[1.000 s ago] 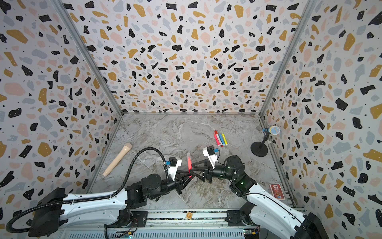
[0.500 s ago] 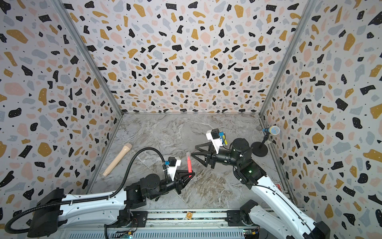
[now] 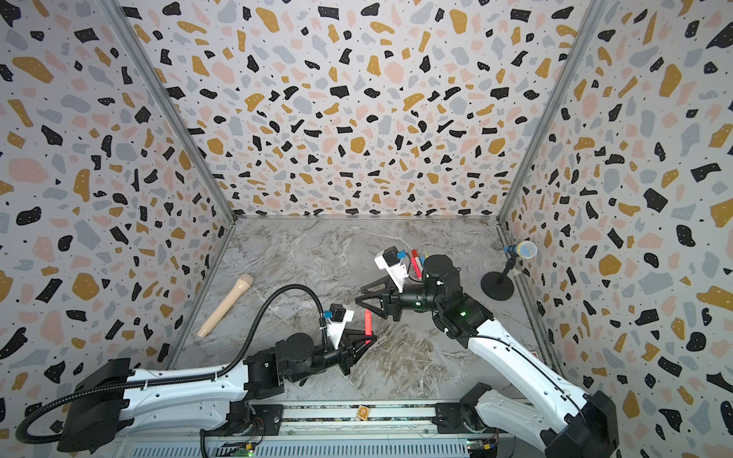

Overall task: Insert pens into pen caps
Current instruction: Put on the pen cap to the pen.

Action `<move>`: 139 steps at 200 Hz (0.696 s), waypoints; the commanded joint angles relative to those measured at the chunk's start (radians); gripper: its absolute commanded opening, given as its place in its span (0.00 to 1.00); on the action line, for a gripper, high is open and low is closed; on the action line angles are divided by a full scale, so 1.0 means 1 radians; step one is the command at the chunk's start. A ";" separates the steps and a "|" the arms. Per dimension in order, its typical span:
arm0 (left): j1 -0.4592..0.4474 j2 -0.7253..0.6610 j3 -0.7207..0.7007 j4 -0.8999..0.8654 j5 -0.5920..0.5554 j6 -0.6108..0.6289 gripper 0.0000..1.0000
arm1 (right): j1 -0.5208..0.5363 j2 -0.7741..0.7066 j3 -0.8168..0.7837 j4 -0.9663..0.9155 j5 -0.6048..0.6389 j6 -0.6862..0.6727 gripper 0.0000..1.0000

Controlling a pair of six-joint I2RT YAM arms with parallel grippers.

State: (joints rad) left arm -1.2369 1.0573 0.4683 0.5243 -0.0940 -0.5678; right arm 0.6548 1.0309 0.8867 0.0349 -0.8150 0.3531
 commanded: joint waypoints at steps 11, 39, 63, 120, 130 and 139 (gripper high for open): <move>0.004 0.009 0.031 0.026 0.013 0.017 0.00 | 0.010 -0.014 0.015 -0.003 -0.005 -0.015 0.38; 0.004 0.007 0.033 0.023 0.014 0.018 0.00 | 0.011 -0.012 0.008 -0.014 0.001 -0.022 0.34; 0.004 -0.001 0.034 0.019 0.012 0.019 0.00 | 0.011 -0.014 -0.005 -0.015 0.003 -0.023 0.32; 0.004 -0.008 0.040 0.010 0.006 0.025 0.00 | 0.015 -0.015 -0.028 -0.013 0.010 -0.018 0.26; 0.004 -0.008 0.040 0.009 0.004 0.024 0.00 | 0.016 -0.016 -0.031 -0.012 0.011 -0.017 0.25; 0.004 -0.009 0.041 0.010 0.004 0.024 0.00 | 0.016 -0.016 -0.035 -0.011 0.015 -0.017 0.25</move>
State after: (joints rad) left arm -1.2369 1.0645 0.4740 0.5060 -0.0868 -0.5610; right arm 0.6636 1.0309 0.8608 0.0216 -0.7994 0.3393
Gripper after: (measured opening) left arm 0.144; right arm 0.252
